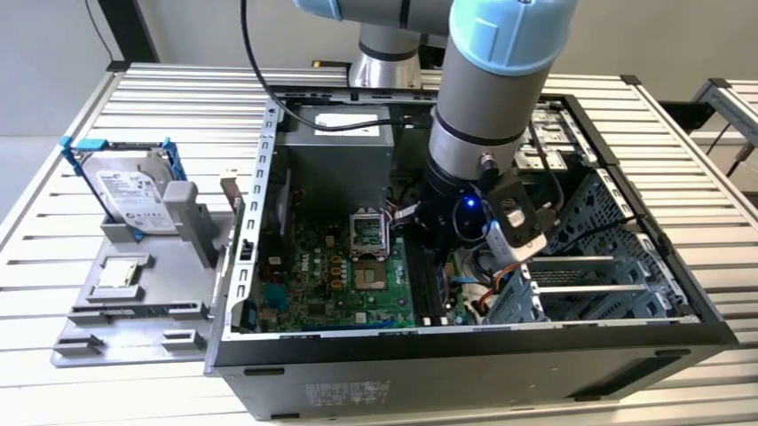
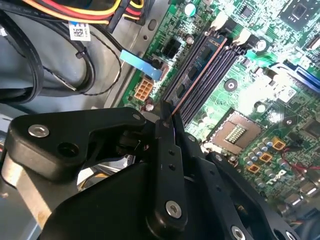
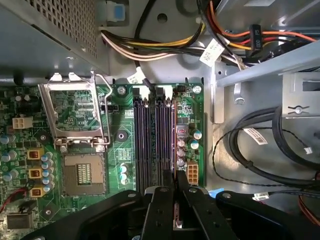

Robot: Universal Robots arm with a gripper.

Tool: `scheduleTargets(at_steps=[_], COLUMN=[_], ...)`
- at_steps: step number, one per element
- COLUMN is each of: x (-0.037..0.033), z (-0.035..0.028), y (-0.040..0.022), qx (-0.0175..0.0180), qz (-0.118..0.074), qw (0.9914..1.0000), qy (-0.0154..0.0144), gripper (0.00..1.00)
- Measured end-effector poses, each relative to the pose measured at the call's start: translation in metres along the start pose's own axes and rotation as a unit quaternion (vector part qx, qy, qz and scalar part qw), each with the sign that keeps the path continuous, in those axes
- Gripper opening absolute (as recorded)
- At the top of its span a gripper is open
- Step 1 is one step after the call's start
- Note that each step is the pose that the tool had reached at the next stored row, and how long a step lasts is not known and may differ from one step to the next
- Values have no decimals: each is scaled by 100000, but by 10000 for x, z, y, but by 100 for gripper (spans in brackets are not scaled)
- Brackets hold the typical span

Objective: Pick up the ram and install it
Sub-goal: 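Insert the ram into the slot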

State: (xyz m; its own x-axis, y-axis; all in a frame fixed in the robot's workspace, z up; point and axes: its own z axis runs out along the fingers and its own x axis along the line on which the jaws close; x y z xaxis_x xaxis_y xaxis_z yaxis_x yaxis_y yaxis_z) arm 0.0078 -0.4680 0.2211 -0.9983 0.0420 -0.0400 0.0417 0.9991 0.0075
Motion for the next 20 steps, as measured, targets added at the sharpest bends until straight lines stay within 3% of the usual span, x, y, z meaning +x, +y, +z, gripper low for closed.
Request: scheduleTargets(at_steps=[10,15,20], x=[23,-4,-6], z=[19,61,64], y=[-1,-1,-1], qx=[-16,-7,3], qz=[-568,-620,-622], qw=[99998,99997,99997], qy=[54,425,458], gripper=[0,0,0])
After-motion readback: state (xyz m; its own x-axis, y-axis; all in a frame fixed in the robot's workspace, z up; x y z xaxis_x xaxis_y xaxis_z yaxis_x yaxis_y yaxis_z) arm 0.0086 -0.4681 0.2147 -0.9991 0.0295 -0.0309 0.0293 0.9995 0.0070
